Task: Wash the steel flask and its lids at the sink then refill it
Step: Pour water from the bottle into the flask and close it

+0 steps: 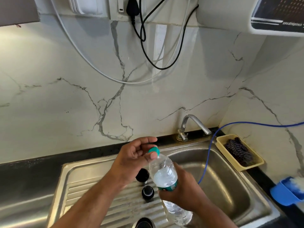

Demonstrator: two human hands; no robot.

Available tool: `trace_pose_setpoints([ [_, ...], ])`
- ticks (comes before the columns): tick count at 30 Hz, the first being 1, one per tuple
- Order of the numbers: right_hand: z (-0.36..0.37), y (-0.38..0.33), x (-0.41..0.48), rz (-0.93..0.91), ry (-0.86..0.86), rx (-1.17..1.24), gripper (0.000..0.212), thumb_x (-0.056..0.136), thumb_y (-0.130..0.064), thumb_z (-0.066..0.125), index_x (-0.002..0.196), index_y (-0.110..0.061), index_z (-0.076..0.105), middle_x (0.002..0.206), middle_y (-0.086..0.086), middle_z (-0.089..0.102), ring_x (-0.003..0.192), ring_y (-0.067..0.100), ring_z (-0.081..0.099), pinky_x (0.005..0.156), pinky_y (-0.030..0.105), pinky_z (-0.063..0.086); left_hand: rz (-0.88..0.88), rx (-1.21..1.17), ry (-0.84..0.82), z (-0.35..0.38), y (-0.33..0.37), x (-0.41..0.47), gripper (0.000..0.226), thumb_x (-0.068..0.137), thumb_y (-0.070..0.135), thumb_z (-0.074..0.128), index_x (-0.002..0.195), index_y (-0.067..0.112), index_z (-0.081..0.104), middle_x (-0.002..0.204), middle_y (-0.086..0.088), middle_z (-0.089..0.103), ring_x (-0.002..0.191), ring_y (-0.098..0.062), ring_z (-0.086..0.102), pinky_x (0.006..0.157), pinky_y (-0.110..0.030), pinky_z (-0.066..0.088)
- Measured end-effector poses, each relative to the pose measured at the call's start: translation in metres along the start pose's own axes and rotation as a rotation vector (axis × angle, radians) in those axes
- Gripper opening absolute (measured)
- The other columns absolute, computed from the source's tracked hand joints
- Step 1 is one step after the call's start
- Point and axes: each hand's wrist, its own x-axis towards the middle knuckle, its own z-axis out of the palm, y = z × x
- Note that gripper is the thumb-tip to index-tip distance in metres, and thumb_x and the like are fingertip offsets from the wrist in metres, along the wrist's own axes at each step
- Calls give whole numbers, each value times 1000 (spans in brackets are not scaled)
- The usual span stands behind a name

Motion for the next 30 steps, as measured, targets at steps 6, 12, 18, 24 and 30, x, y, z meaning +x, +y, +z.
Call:
trace_pose_setpoints([
  [6,-2,-2,1,-42,-156,68,51,66,-28,89,108,-36,62,93,-20,72,82,2,69,71,15,50,26,3,-113,-14,2,-2,40,77,10,75,117,9,70,113,-10,76,112,-24,71,90,-24,56],
  [12,-12,-4,10,-38,-221,63,55,69,-22,91,113,-36,63,101,-23,72,91,1,70,76,15,53,68,40,-121,-15,6,3,35,78,11,74,113,11,72,111,-7,78,110,-21,72,90,-24,56],
  [18,9,-19,30,-12,-29,31,71,58,-47,87,121,-44,54,99,-21,69,91,0,67,72,17,52,143,75,35,-14,2,7,36,82,20,75,118,15,73,110,-2,78,111,-17,71,97,-29,56],
  [24,22,-29,59,-68,-106,132,59,62,-36,90,109,-46,56,97,-21,70,89,2,68,73,17,53,219,165,-55,-36,12,19,29,88,18,78,117,16,76,103,-7,77,106,-25,72,91,-30,56],
  [30,52,-39,89,-120,-160,317,66,66,-29,94,119,-41,57,105,-16,72,96,4,70,79,18,54,148,401,-217,-61,13,31,49,91,51,67,136,33,58,125,11,68,125,-13,61,100,-28,51],
])
